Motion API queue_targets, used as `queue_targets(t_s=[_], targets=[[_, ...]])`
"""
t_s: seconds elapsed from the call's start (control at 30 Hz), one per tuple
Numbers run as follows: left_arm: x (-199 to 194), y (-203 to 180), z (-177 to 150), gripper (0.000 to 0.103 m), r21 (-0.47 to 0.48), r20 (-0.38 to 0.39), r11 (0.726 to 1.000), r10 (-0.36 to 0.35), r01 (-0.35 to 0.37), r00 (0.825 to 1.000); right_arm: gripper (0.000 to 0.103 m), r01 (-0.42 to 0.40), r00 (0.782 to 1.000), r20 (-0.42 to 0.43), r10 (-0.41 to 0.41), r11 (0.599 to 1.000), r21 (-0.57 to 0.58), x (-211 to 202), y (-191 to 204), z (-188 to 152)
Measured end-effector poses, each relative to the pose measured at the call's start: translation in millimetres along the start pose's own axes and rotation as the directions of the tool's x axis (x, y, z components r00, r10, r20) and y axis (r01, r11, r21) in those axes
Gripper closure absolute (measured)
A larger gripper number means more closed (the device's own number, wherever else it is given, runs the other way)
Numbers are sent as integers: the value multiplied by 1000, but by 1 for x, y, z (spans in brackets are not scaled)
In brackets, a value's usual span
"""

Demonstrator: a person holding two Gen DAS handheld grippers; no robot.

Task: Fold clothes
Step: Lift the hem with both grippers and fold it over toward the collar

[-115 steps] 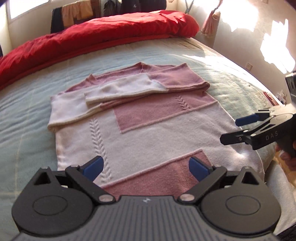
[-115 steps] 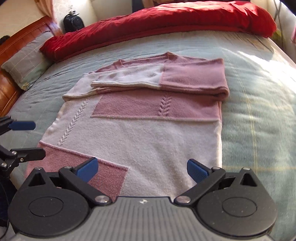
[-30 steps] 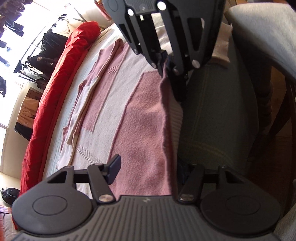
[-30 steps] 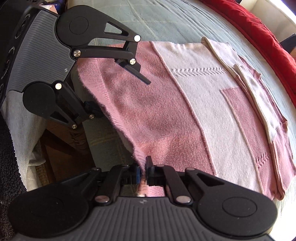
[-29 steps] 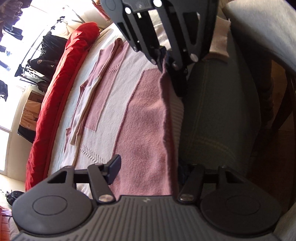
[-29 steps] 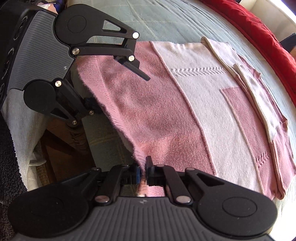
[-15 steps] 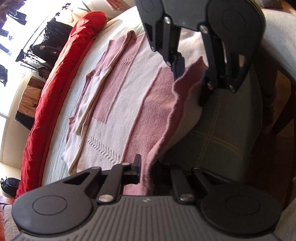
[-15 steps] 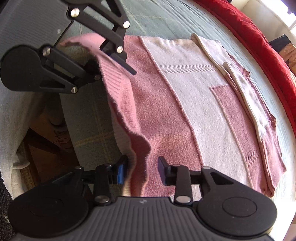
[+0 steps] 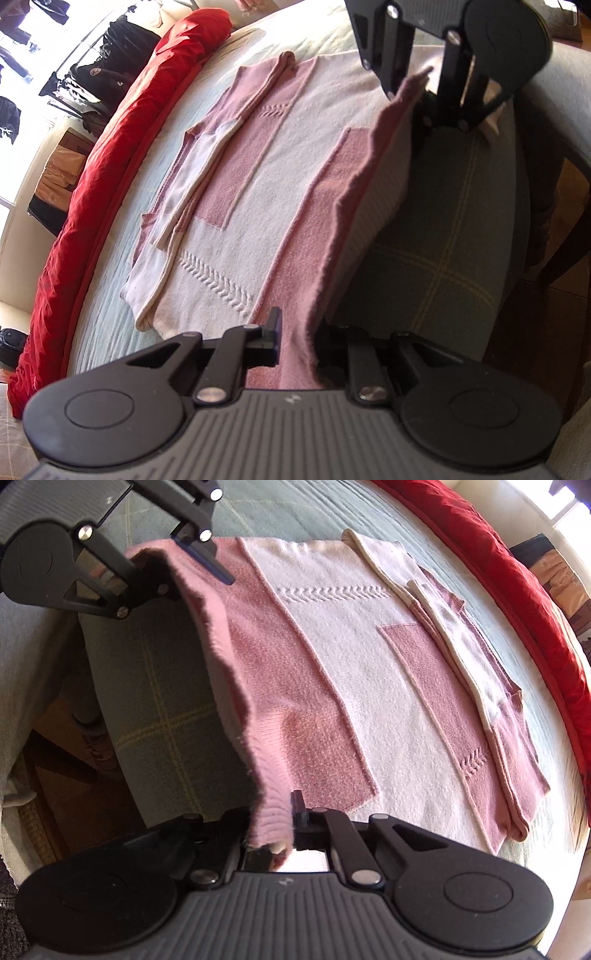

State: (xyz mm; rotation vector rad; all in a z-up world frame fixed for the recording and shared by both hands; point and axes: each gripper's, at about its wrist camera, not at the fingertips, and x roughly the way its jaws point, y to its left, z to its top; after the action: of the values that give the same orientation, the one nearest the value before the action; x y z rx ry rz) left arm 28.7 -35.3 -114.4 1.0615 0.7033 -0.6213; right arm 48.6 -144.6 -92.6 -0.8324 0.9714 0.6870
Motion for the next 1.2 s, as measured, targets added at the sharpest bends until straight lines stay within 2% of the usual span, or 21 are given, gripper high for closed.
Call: queue_targets(t_s=[0.23, 0.7, 1.2], targets=[[-1, 7, -2, 95, 2, -10, 999, 38, -38, 999, 97, 70, 997, 39, -70, 997, -12, -14, -12, 6], [27, 78, 33, 95, -54, 16, 991, 121, -120, 992, 97, 199, 974, 94, -205, 978, 66, -15, -84, 32], [101, 160, 59, 95, -139, -4, 977, 161, -160, 987, 97, 210, 962, 133, -238, 958, 198, 23, -191, 72]])
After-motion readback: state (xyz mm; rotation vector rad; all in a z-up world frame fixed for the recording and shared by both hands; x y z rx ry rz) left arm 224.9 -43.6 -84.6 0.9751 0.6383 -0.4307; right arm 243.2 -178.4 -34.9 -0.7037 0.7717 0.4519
